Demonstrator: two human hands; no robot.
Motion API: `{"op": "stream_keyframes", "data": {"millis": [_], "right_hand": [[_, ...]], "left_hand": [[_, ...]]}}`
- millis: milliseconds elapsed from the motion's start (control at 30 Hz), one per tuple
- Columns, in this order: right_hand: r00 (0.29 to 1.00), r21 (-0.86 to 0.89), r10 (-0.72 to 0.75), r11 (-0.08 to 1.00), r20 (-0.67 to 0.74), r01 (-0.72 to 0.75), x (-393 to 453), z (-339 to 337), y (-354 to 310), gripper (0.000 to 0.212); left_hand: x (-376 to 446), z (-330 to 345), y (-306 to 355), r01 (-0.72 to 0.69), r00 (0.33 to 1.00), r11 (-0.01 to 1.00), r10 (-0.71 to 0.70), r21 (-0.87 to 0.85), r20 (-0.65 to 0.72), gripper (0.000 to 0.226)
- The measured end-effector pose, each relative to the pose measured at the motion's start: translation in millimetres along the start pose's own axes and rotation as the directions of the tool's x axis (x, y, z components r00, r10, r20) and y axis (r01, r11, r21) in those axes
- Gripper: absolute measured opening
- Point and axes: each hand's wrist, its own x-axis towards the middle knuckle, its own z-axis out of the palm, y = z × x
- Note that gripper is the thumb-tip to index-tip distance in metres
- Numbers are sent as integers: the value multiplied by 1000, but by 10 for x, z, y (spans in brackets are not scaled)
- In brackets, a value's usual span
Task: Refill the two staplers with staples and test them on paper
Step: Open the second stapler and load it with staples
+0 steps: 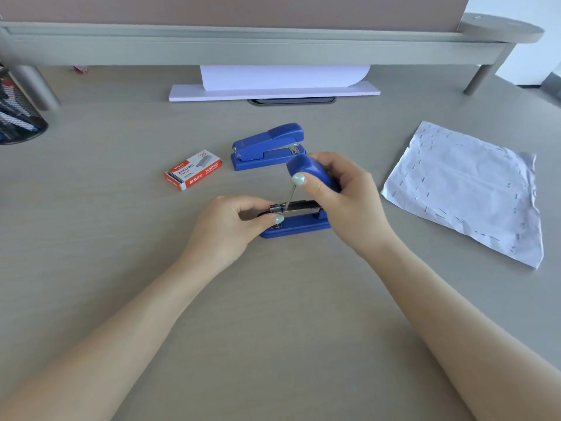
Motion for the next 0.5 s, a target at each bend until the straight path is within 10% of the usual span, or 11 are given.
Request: {"op": "stream_keyframes", "data": {"millis": [333,500], "right_hand": [[962,373,195,921,-190,-113,54,-233,71,24],[937,797,326,595,-124,-102,96,-464,189,27]], "left_hand": [[-20,8,7,9,1000,1000,-9,10,-5,10],[-20,0,11,14,1000,1000,-14,3,-8,12]]}}
